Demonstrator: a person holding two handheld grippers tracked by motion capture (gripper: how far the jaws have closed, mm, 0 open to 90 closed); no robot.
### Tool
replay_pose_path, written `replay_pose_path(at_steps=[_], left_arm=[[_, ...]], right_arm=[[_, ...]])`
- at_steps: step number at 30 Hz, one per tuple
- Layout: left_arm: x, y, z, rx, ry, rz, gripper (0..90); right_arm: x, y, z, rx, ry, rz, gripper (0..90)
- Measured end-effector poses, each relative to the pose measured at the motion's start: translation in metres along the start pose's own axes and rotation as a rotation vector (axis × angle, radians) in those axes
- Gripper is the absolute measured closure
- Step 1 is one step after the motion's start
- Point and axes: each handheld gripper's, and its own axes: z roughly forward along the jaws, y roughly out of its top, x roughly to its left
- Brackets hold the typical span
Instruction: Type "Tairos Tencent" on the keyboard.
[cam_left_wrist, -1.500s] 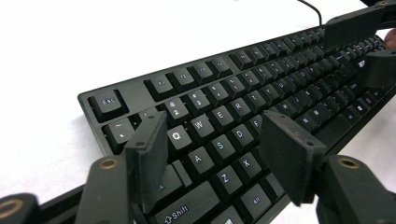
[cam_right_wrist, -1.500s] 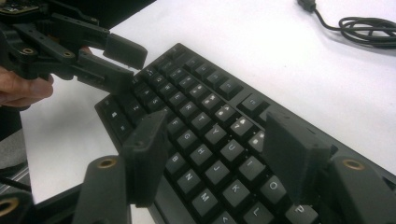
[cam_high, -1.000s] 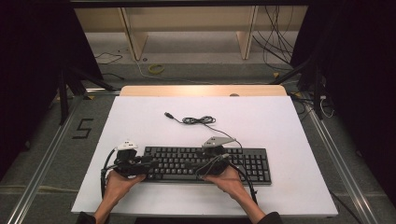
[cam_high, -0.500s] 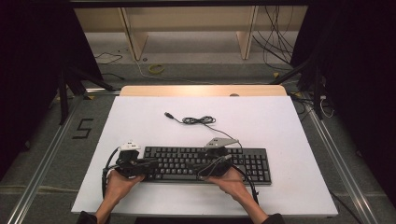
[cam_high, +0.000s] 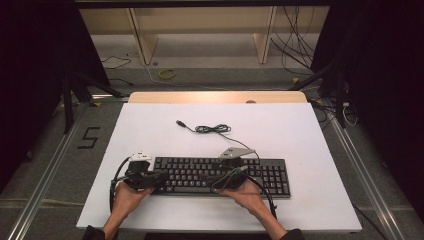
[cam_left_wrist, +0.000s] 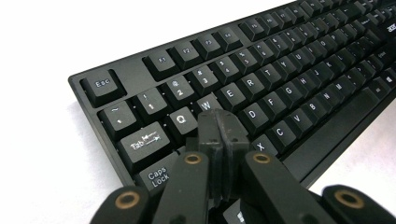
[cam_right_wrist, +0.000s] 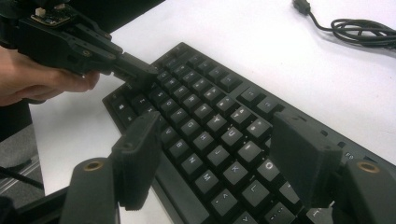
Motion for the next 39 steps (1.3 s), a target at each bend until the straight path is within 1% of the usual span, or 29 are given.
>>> replay_pose_path(at_steps=[6, 7, 13, 16, 17, 18, 19, 21, 22, 23, 24, 27, 30, 31, 32, 33, 34, 37, 39], left_arm=[[0.000, -0.001, 0.003, 0.016, -0.003, -0.002, 89.2], [-0.001, -0.001, 0.003, 0.020, 0.001, 0.003, 89.3], [-0.001, 0.000, 0.001, 0.012, 0.000, 0.000, 89.0], [-0.002, 0.001, -0.001, -0.011, -0.010, -0.004, 82.0], [-0.002, 0.001, -0.003, -0.017, -0.018, 0.000, 82.0], [-0.002, 0.001, -0.003, -0.027, -0.029, -0.005, 77.7], [-0.002, 0.001, -0.004, -0.036, -0.036, -0.003, 77.7], [-0.004, 0.002, -0.006, -0.052, -0.049, -0.008, 73.2], [-0.004, 0.002, -0.006, -0.058, -0.055, -0.004, 69.7], [-0.006, 0.003, -0.007, -0.066, -0.060, -0.001, 69.7], [-0.006, 0.003, -0.007, -0.074, -0.062, 0.000, 66.9], [-0.008, 0.002, -0.006, -0.093, -0.067, 0.028, 61.0], [-0.008, 0.002, -0.007, -0.115, -0.070, 0.014, 53.9], [-0.008, 0.002, -0.008, -0.134, -0.072, 0.007, 48.8], [-0.008, 0.002, -0.008, -0.141, -0.076, 0.005, 46.9], [-0.008, 0.002, -0.008, -0.153, -0.080, 0.005, 45.1], [-0.008, 0.002, -0.009, -0.159, -0.087, 0.004, 45.1], [-0.010, 0.002, -0.010, -0.176, -0.102, 0.001, 40.9], [-0.011, 0.002, -0.010, -0.191, -0.104, 0.004, 38.9]], right_arm=[[0.000, 0.000, 0.000, -0.001, -0.003, 0.002, 35.0], [0.000, 0.000, 0.000, 0.000, -0.005, 0.002, 35.0], [-0.002, 0.001, 0.002, 0.002, -0.017, 0.003, 35.6], [-0.005, 0.001, 0.002, -0.004, -0.025, 0.003, 37.6], [-0.005, 0.001, 0.002, -0.004, -0.025, 0.003, 37.6], [-0.006, 0.002, 0.002, -0.001, -0.029, 0.006, 39.2], [-0.006, 0.002, 0.002, -0.001, -0.029, 0.006, 39.2], [-0.007, 0.002, 0.003, -0.003, -0.033, 0.006, 40.9], [-0.008, 0.002, 0.004, 0.000, -0.034, 0.006, 43.2], [-0.008, 0.002, 0.004, 0.000, -0.034, 0.006, 43.2], [-0.008, 0.003, 0.004, -0.001, -0.032, 0.001, 44.6], [-0.009, 0.003, 0.006, -0.002, -0.032, 0.003, 49.5], [-0.009, 0.004, 0.008, 0.007, -0.035, -0.001, 55.2], [-0.009, 0.004, 0.010, 0.014, -0.041, -0.004, 59.1], [-0.009, 0.005, 0.011, 0.017, -0.040, -0.006, 59.9], [-0.009, 0.005, 0.012, 0.018, -0.038, -0.010, 61.2], [-0.009, 0.005, 0.012, 0.018, -0.038, -0.010, 61.2], [-0.009, 0.005, 0.013, 0.027, -0.035, -0.012, 65.8], [-0.009, 0.005, 0.014, 0.029, -0.034, -0.015, 69.1]])
